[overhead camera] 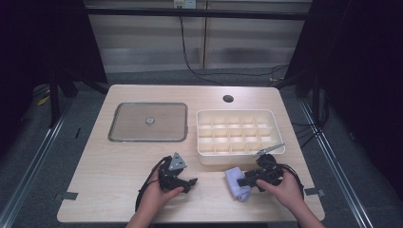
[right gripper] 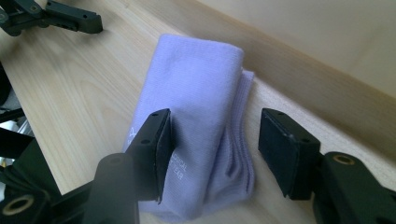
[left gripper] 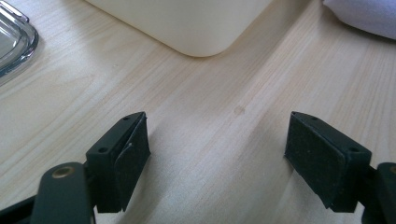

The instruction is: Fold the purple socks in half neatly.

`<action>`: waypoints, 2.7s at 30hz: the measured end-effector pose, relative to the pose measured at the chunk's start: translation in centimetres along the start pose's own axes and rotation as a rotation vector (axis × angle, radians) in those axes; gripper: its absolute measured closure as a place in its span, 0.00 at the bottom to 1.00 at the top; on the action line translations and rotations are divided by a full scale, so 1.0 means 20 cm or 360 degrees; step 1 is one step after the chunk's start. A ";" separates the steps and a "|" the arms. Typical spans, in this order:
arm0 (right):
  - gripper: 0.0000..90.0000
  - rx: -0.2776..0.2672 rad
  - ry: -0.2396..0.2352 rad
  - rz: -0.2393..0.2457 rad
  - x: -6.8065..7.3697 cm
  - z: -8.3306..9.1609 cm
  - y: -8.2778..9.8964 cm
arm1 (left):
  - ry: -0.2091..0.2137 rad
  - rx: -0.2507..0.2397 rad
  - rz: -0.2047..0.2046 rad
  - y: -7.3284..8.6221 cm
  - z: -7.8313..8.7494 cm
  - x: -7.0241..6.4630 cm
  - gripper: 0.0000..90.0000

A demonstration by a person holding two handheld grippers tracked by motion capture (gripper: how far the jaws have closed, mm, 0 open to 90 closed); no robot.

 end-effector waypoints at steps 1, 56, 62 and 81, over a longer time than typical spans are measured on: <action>0.49 0.0006 -0.0001 -0.0002 0.00 0.00 0.00 | 0.0000 0.0001 -0.0001 0.00 0.00 0.00 0.24; 0.83 0.0135 -0.0062 -0.0056 0.02 0.16 -0.06 | -0.0001 -0.0002 -0.0001 0.00 0.00 0.00 0.24; 0.83 0.0145 -0.0034 -0.0049 0.02 0.23 -0.08 | -0.0001 -0.0001 -0.0002 0.00 0.00 0.00 0.24; 0.83 0.0048 0.0007 -0.0008 0.02 0.46 -0.24 | -0.0002 -0.0002 -0.0001 0.00 0.00 0.00 0.24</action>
Point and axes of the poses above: each handheld gripper's, and its own axes: z roughly backward along the jaws, y roughly out of its underside, x roughly to its left, the point moved 7 cm from there along -z, roughly forward along the jaws, and after that the axes turned 7 degrees about -z, right-handed, at the moved point
